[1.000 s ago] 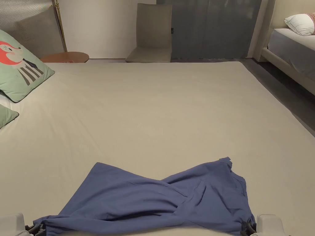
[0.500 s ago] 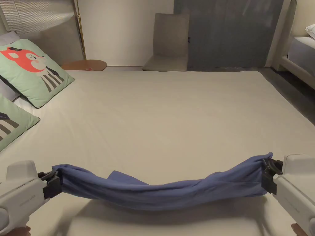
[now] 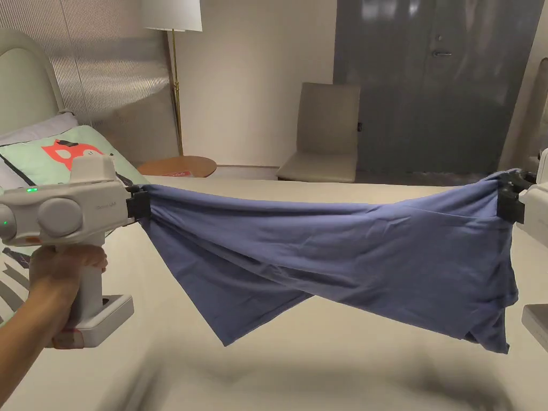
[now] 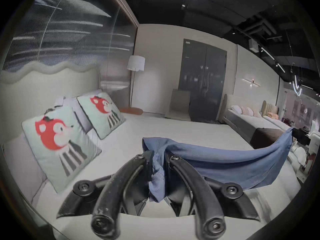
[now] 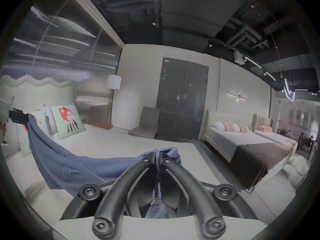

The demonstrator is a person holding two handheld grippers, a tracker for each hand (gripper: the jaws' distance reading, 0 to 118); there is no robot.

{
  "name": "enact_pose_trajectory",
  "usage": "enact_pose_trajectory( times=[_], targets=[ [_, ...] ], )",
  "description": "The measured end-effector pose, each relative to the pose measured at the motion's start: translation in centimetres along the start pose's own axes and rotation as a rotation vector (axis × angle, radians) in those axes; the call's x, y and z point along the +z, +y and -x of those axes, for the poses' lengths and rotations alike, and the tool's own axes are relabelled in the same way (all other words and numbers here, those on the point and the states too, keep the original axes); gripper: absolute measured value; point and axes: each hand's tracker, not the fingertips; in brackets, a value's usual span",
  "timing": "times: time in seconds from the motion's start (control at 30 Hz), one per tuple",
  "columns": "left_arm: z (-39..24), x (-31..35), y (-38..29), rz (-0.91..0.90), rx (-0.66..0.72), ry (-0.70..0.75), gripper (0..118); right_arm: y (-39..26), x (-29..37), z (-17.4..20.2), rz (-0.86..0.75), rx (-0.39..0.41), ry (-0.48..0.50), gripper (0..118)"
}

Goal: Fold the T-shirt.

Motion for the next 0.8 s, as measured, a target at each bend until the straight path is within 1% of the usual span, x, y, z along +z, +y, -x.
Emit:
enact_pose_trajectory(
  times=[0.03, 0.13, 0.2, 0.23, 0.33, 0.4, 0.57, 0.67, 0.8],
  targets=[
    [-0.2, -1.0, 1.4, -0.006, 0.006, 0.004, 9, 1.1, -1.3, -0.4, -0.008, -0.037, 0.008, 3],
    [-0.6, -3.7, 4.8, -0.042, 0.011, 0.017, 9, 4.0, -4.6, -1.1, -0.029, -0.069, 0.015, 3],
    [-1.1, -5.6, 6.6, -0.077, -0.014, 0.028, 9, 5.4, -6.6, -1.2, -0.040, -0.075, 0.016, 3],
    [-1.5, -6.4, 7.2, -0.100, -0.049, 0.052, 9, 5.8, -7.5, -1.3, -0.043, -0.081, 0.015, 3],
    [-2.1, -9.3, 7.5, -0.119, -0.120, 0.101, 9, 5.4, -10.8, -1.2, -0.051, -0.081, 0.009, 3],
    [-2.0, -11.0, 6.5, -0.101, -0.108, 0.111, 9, 4.1, -12.3, -0.8, -0.044, -0.066, 0.009, 3],
    [-0.4, -13.8, -0.7, 0.006, -0.101, 0.106, 9, -2.2, -13.8, 0.1, 0.074, -0.088, 0.023, 3],
    [0.8, -14.2, -6.9, 0.119, -0.087, 0.108, 9, -7.8, -13.4, 0.9, 0.190, -0.085, 0.049, 3],
    [2.6, -13.5, -15.7, 0.268, -0.055, 0.115, 9, -16.6, -11.1, 1.9, 0.353, -0.092, 0.076, 3]
  ],
)
